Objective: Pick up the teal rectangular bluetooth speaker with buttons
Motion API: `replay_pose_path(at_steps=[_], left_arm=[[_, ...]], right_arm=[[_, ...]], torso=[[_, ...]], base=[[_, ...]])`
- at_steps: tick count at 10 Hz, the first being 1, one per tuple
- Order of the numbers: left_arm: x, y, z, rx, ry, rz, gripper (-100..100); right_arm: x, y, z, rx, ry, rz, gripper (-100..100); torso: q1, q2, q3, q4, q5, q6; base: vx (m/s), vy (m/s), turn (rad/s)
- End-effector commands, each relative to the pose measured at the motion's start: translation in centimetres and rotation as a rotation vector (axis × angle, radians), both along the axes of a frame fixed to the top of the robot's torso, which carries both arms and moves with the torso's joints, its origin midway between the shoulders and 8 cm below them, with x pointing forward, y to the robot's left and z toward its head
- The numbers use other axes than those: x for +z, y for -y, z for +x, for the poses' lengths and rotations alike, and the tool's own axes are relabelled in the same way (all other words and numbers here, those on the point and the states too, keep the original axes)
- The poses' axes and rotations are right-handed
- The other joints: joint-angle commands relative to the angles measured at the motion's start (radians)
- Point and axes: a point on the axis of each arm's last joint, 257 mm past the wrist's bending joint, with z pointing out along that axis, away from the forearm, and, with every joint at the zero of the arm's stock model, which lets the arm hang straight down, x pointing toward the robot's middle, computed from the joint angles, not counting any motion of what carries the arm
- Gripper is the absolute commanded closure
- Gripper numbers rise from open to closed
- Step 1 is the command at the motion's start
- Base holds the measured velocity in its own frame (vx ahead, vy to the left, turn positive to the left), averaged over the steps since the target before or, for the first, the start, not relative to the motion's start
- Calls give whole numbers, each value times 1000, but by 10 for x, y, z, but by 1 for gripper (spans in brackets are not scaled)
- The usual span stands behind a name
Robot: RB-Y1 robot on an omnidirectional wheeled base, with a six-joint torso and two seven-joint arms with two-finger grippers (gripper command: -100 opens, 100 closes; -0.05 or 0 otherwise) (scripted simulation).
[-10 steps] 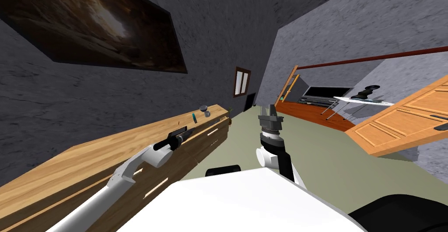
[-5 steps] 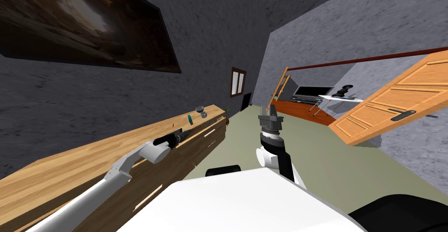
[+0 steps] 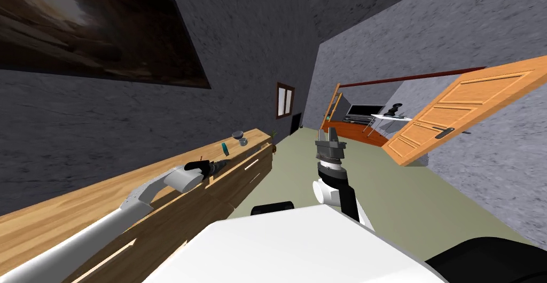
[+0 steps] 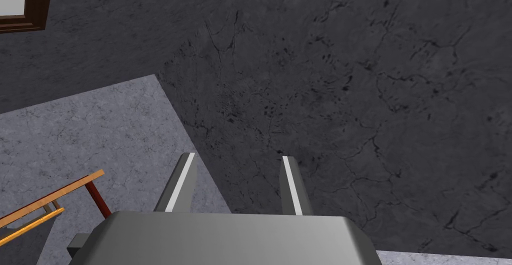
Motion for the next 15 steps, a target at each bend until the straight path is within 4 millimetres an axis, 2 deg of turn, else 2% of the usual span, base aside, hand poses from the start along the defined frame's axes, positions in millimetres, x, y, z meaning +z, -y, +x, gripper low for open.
replay_pose_path(at_steps=[1, 3, 4, 6, 7, 8, 9, 11, 12, 15], left_arm=[[0, -8, -4, 10, -35, 13, -100], [4, -40, -13, 39, -116, 61, -100], [2, -39, -17, 44, -134, 53, -100], [9, -69, -28, 80, -210, 92, -100], [7, -67, -31, 83, -224, 78, -100], [10, -81, -38, 103, -264, 92, -100], [10, -79, -39, 103, -265, 85, -100], [17, -103, -53, 142, -337, 102, -100], [16, -101, -54, 142, -339, 90, -100], [27, -125, -73, 194, -424, 87, -100]], right_arm=[[0, 0, 0, 0, 0, 0, 0], [0, 0, 0, 0, 0, 0, 0], [0, 0, 0, 0, 0, 0, 0], [0, 0, 0, 0, 0, 0, 0], [0, 0, 0, 0, 0, 0, 0], [0, 0, 0, 0, 0, 0, 0], [0, 0, 0, 0, 0, 0, 0], [0, 0, 0, 0, 0, 0, 0], [0, 0, 0, 0, 0, 0, 0], [0, 0, 0, 0, 0, 0, 0]], torso=[[0, 0, 0, 0, 0, 0], [1, -1, 0, 0, 0, 0], [1, -2, -1, 0, 0, 0], [3, -2, -1, -1, 1, 0], [3, -4, -2, -1, 1, 0], [3, -3, -2, -1, 1, -1], [3, -3, -2, -1, 1, -1], [3, -2, -1, -1, 1, 0], [6, -3, -2, -1, 1, -1], [5, -4, -2, -1, 1, -1]], base=[[31, -2, -109], [50, 3, -234], [55, 20, -91], [79, 39, -212], [68, 43, -87], [71, 36, -107], [61, 32, -78], [73, 72, -180], [61, 77, -87], [90, 84, -158]])
